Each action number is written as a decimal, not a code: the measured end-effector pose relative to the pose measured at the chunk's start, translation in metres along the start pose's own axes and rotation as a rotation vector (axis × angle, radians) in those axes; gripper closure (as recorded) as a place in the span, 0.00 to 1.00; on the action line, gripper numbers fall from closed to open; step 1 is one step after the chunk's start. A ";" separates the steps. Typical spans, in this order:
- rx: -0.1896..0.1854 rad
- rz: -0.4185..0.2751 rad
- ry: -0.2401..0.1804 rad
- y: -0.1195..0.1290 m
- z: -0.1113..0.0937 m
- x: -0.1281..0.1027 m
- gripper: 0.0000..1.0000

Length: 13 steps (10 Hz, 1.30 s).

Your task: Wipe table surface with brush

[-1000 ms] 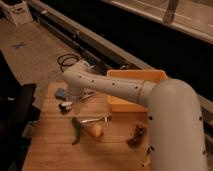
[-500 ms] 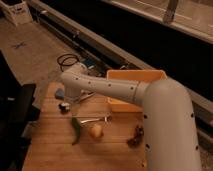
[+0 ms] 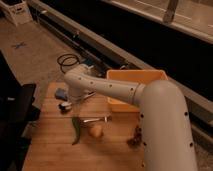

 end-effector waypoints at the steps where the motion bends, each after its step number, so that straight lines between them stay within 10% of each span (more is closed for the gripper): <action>1: -0.014 0.024 -0.002 -0.002 0.009 0.009 0.35; 9: -0.067 0.050 0.065 -0.037 0.022 0.051 0.35; 13: -0.029 0.017 0.037 -0.055 0.028 0.061 0.35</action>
